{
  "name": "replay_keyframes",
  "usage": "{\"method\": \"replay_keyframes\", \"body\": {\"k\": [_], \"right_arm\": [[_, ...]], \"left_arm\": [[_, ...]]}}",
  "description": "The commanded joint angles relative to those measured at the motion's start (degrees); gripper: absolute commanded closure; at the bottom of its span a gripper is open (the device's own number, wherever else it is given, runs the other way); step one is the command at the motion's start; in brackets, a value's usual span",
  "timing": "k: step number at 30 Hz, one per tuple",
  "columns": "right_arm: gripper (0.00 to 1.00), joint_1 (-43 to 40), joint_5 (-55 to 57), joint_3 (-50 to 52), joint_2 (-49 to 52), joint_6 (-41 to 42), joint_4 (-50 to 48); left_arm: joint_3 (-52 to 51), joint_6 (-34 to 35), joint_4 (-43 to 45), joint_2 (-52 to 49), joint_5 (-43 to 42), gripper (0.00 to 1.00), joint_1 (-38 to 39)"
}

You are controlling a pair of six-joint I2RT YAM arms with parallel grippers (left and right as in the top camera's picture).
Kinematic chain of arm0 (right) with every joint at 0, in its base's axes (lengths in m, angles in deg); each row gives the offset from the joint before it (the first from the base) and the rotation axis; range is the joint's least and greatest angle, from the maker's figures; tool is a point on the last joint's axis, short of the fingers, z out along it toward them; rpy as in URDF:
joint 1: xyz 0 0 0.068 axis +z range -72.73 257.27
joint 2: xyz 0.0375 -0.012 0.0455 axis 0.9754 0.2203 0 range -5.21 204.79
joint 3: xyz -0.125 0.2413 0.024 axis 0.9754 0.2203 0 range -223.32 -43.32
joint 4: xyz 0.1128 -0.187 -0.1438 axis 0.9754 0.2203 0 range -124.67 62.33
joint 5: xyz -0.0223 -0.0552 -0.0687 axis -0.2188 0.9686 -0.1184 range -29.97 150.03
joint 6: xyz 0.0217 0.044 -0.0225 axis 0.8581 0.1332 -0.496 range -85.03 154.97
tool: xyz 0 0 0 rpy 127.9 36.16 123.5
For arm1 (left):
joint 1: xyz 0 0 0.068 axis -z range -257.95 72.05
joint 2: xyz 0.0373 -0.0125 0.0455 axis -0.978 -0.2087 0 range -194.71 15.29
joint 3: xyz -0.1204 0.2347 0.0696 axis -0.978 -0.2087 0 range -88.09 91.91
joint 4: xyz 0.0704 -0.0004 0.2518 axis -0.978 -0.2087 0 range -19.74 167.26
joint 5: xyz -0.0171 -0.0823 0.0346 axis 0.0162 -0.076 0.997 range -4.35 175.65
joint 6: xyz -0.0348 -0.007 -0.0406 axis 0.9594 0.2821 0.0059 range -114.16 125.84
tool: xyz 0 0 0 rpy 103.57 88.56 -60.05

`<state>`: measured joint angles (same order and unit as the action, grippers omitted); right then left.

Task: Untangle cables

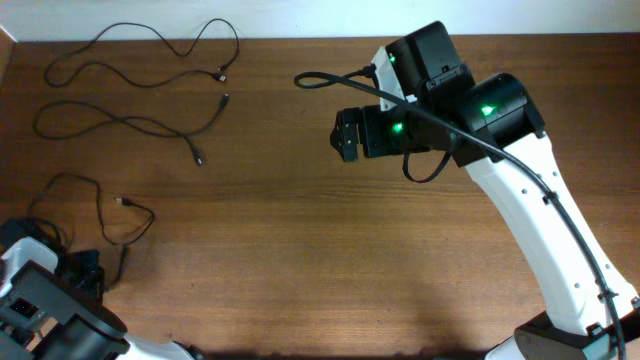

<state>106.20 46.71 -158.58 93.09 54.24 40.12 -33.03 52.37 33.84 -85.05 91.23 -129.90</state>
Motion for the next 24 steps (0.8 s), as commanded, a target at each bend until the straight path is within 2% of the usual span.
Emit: {"method": "replay_keyframes", "body": {"k": [1,3,6,14,18,19,20,22,23,24], "right_arm": [[0.02,0.26,0.31,-0.02,-0.44,-0.35,-0.13],[0.02,0.26,0.31,-0.02,-0.44,-0.35,-0.13],[0.02,0.26,0.31,-0.02,-0.44,-0.35,-0.13],[0.02,0.26,0.31,-0.02,-0.44,-0.35,-0.13],[0.02,0.26,0.31,-0.02,-0.44,-0.35,-0.13],[0.01,0.26,0.31,-0.02,-0.44,-0.35,-0.13],[0.02,0.26,0.31,-0.02,-0.44,-0.35,-0.13],[0.02,0.26,0.31,-0.02,-0.44,-0.35,-0.13],[0.02,0.26,0.31,-0.02,-0.44,-0.35,-0.13],[0.02,0.26,0.31,-0.02,-0.44,-0.35,-0.15]], "left_arm": [[-1.20,0.13,-0.11,-0.31,-2.84,1.00,-0.35],[-1.18,-0.15,0.17,-0.28,-6.82,1.00,-0.35],[-1.05,-6.16,3.48,-0.28,-16.02,1.00,-0.35],[1.57,-6.27,4.52,-0.24,-26.08,1.00,-0.35],[1.84,-6.27,6.80,-0.24,-30.62,0.78,-0.35],[1.84,-6.27,7.02,-0.24,-30.91,0.70,-0.35],[1.84,-6.29,7.45,-0.24,-30.77,0.47,-0.37],[1.86,-6.29,8.04,-0.24,-30.69,0.12,-0.37],[1.90,-6.29,8.22,-0.24,-30.67,0.00,-0.37],[2.01,-6.29,8.39,-0.24,-30.67,0.01,-0.37]]}}
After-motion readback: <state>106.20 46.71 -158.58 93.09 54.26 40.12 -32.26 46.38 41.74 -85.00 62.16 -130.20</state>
